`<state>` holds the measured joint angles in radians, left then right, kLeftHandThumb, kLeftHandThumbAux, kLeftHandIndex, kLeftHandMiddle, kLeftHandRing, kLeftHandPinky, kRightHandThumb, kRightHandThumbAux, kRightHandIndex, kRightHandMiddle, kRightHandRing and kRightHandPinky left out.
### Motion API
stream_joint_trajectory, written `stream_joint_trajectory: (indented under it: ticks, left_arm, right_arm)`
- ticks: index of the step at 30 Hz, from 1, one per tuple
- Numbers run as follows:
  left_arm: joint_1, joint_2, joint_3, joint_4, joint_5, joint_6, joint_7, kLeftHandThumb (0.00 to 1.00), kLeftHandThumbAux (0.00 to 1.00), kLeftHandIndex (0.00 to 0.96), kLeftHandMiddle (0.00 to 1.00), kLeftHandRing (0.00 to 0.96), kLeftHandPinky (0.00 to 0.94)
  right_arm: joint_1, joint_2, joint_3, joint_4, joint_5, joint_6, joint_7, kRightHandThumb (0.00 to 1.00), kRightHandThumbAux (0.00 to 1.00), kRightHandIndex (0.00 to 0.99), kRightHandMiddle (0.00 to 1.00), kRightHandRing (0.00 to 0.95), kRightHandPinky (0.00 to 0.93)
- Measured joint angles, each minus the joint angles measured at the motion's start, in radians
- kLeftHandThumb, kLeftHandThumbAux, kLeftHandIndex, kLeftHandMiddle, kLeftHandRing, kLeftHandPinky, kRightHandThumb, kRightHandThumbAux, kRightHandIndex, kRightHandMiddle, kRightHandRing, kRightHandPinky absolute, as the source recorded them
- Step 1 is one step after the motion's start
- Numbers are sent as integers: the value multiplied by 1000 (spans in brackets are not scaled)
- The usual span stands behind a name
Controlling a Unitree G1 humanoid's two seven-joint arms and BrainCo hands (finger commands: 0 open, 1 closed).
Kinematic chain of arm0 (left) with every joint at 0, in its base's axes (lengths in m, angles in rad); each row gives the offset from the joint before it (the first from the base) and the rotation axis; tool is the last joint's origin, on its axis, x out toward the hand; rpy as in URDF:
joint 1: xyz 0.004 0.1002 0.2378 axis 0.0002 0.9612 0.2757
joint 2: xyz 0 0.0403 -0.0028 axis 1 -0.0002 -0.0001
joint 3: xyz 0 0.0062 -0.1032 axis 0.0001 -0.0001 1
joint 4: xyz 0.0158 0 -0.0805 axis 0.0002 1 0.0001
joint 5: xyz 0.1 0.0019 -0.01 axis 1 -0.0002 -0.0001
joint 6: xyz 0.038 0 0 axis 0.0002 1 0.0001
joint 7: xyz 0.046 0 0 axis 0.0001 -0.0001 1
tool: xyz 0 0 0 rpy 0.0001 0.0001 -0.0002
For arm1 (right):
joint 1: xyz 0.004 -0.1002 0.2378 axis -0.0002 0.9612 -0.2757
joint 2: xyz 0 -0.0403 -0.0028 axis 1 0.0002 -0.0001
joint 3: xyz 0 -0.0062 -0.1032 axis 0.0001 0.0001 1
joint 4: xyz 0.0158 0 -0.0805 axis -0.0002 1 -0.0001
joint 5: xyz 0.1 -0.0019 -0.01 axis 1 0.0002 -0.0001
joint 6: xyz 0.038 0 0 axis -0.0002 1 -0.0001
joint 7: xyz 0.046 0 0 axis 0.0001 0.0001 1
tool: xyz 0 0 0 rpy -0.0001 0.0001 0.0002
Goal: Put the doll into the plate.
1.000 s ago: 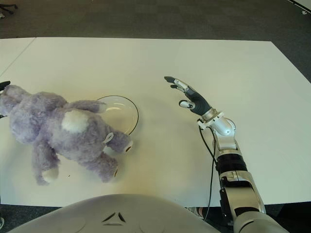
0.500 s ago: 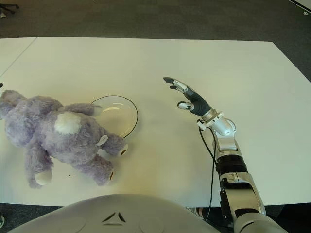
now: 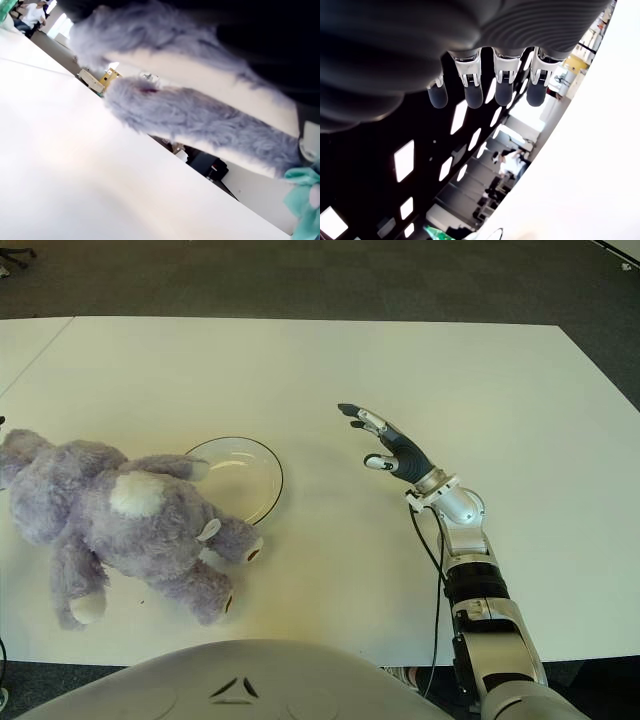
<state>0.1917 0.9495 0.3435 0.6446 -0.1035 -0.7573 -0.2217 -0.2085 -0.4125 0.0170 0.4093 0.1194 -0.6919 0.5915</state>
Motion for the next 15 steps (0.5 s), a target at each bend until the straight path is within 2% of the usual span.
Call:
stream_joint_trajectory:
  ticks: [7, 9, 10, 11, 12, 13, 14, 15]
  left_arm:
    - [12, -43, 15, -26, 21, 4, 2, 0, 403, 0, 0, 0, 0]
    - [12, -58, 19, -32, 29, 4, 9, 0, 418, 0, 0, 0, 0]
    - [12, -66, 22, -36, 33, 4, 14, 9, 463, 0, 0, 0, 0]
    - [7, -78, 23, -40, 48, 4, 28, 93, 560, 0, 10, 2, 32]
    - [-2, -86, 23, -39, 66, 3, 48, 108, 576, 0, 12, 2, 38]
    - [-20, -101, 19, -35, 95, 1, 75, 231, 619, 0, 50, 47, 112]
    - [-40, -111, 12, -25, 124, -5, 106, 265, 630, 0, 60, 58, 131]
    - [-63, -124, 2, -12, 157, -8, 138, 416, 619, 103, 203, 250, 313]
  right_arm:
    - [0, -1, 0, -1, 0, 0, 0, 0, 241, 0, 0, 0, 0]
    - [0, -1, 0, -1, 0, 0, 0, 0, 230, 0, 0, 0, 0]
    - [0, -1, -1, -1, 1, -1, 0, 0, 221, 0, 0, 0, 0]
    - [0, -1, -2, -1, 1, -3, 0, 0, 213, 0, 0, 0, 0]
    - [0, 0, -3, 0, 1, -6, -1, 0, 212, 0, 0, 0, 0]
    - [0, 0, -4, 0, 1, -9, -2, 0, 208, 0, 0, 0, 0]
    - [0, 1, -5, 1, 1, -12, -3, 0, 207, 0, 0, 0, 0]
    - [-1, 2, -6, 2, 1, -14, -5, 0, 202, 0, 0, 0, 0]
